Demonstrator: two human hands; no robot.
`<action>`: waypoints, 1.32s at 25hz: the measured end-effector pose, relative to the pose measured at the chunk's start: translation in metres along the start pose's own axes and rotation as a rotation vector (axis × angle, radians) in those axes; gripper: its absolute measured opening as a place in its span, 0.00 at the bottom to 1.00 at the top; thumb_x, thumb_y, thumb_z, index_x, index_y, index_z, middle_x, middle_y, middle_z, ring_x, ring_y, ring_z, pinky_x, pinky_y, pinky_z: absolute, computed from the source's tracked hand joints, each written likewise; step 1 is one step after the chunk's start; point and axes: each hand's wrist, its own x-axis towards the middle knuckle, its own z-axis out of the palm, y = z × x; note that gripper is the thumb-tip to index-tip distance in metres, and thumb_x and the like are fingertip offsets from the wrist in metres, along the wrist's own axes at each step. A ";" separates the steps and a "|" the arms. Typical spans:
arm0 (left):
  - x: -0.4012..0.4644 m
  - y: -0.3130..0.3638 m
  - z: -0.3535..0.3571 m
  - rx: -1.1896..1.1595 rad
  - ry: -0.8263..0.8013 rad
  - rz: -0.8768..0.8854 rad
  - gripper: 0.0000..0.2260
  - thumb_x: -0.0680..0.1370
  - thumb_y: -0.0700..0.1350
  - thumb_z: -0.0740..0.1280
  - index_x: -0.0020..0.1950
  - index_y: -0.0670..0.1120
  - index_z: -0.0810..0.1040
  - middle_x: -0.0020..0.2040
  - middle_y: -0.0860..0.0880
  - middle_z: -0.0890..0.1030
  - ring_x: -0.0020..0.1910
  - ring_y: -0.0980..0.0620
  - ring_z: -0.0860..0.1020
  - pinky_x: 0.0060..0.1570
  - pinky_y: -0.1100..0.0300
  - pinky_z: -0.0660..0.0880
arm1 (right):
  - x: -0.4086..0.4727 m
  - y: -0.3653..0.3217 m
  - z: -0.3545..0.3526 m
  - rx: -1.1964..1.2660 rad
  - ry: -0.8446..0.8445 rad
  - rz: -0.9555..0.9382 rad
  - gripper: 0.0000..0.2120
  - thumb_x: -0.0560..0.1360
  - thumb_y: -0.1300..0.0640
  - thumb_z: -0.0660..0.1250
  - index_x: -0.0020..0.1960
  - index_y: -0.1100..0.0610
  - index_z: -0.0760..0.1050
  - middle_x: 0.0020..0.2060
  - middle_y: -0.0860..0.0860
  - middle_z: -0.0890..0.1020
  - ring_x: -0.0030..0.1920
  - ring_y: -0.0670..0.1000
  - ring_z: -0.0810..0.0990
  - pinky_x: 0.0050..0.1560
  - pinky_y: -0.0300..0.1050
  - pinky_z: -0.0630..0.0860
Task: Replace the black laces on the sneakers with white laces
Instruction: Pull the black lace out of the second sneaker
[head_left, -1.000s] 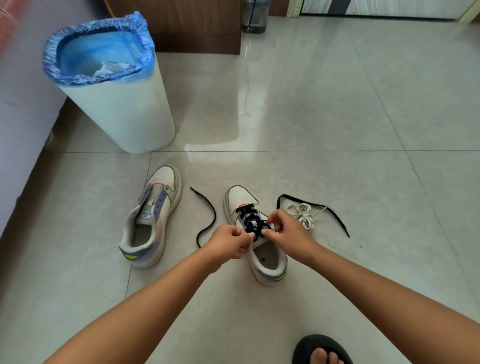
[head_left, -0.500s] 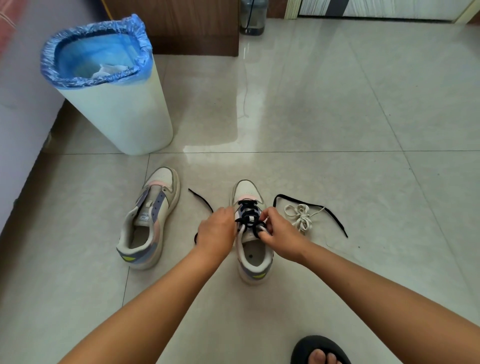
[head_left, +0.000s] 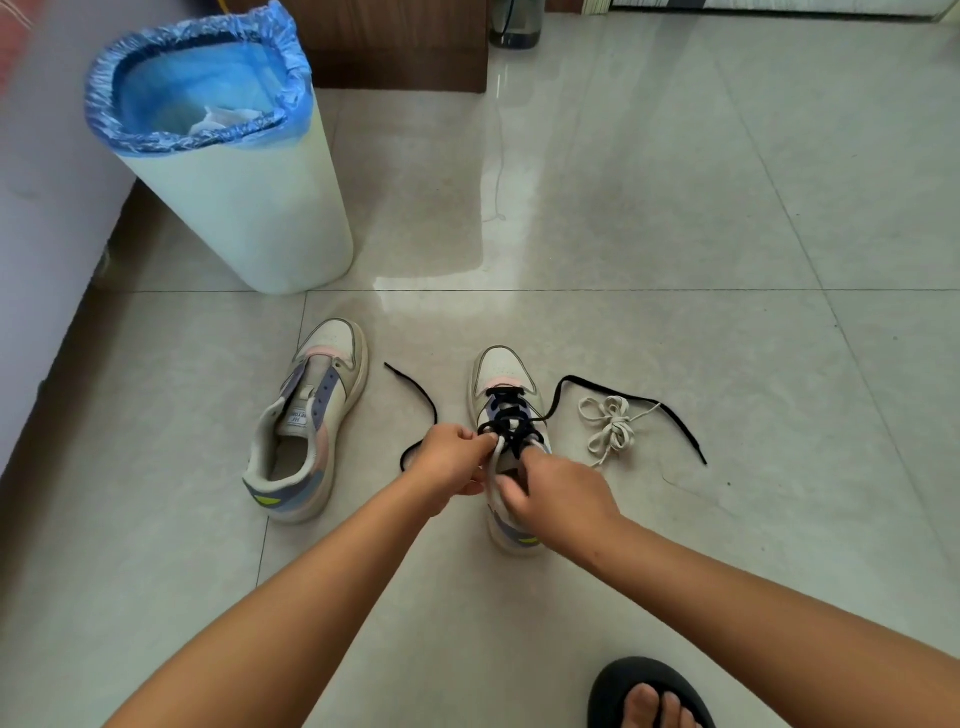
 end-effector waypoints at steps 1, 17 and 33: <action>0.002 -0.001 0.000 0.053 0.014 0.037 0.14 0.77 0.44 0.66 0.34 0.46 0.66 0.35 0.43 0.74 0.32 0.46 0.73 0.34 0.58 0.75 | 0.002 -0.004 0.005 -0.093 -0.050 -0.007 0.18 0.79 0.44 0.55 0.55 0.58 0.71 0.50 0.54 0.80 0.50 0.58 0.79 0.36 0.44 0.64; 0.004 -0.017 -0.039 1.079 0.400 1.122 0.09 0.72 0.47 0.64 0.37 0.42 0.77 0.34 0.45 0.75 0.28 0.45 0.75 0.21 0.59 0.67 | 0.019 -0.003 -0.009 0.057 0.123 -0.071 0.11 0.77 0.50 0.61 0.52 0.57 0.75 0.47 0.55 0.79 0.50 0.59 0.77 0.43 0.48 0.71; 0.005 -0.041 -0.022 1.115 0.362 1.145 0.11 0.72 0.47 0.57 0.36 0.44 0.76 0.29 0.50 0.76 0.27 0.47 0.74 0.26 0.60 0.64 | 0.089 0.010 -0.095 1.649 -0.115 0.425 0.19 0.77 0.49 0.53 0.29 0.52 0.68 0.29 0.46 0.73 0.37 0.47 0.69 0.42 0.46 0.63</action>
